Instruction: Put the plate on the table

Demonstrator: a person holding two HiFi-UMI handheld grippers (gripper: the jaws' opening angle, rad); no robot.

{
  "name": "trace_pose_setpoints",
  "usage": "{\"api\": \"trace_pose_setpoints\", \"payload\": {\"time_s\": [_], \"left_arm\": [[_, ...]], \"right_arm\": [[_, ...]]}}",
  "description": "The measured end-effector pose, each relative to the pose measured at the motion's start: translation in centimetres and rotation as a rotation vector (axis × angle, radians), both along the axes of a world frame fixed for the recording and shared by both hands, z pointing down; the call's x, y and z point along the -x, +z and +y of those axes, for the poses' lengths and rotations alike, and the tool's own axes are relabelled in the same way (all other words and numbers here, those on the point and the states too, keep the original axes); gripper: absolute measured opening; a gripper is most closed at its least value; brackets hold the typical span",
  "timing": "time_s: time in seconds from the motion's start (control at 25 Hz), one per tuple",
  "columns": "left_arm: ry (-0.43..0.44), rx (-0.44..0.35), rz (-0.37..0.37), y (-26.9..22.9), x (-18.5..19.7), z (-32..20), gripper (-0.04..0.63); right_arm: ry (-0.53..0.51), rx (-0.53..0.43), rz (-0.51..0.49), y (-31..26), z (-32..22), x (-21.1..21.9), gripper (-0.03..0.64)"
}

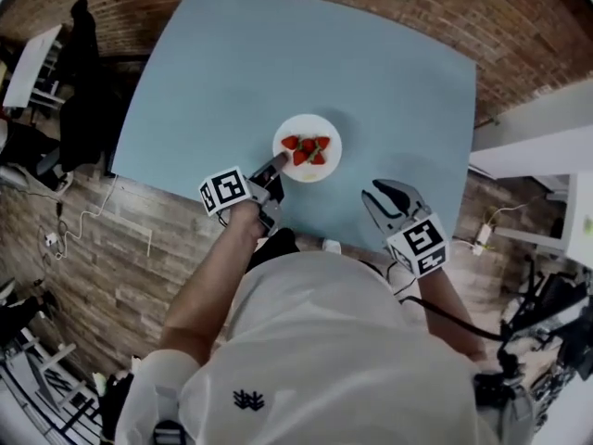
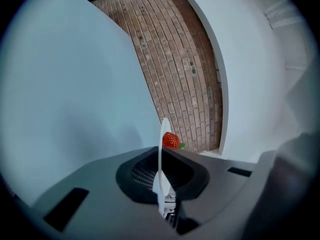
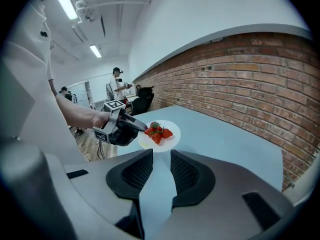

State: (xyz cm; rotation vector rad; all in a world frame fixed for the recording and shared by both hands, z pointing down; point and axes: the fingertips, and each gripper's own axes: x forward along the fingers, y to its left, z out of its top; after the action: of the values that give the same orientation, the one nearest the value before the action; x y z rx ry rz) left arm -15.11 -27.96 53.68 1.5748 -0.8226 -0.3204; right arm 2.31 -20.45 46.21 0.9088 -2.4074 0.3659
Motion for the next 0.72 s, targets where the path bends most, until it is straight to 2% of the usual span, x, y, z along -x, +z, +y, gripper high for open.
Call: {"api": "trace_pose_setpoints", "payload": {"time_s": [0.2, 0.4, 0.72], "left_arm": [[0.078, 0.015, -0.026, 2.5, 0.5, -5.5, 0.011], [0.136, 0.069, -0.032, 6.1, -0.1, -9.5, 0.011], [0.169, 0.139, -0.060, 11.0, -0.6, -13.4, 0.011]], "right_arm": [[0.085, 0.025, 0.006, 0.1, -2.4, 1.9, 0.098], [0.169, 0.073, 0.033, 0.4, -3.0, 2.2, 0.098], [0.276, 0.140, 0.054, 1.4, -3.1, 1.3, 0.098]]}}
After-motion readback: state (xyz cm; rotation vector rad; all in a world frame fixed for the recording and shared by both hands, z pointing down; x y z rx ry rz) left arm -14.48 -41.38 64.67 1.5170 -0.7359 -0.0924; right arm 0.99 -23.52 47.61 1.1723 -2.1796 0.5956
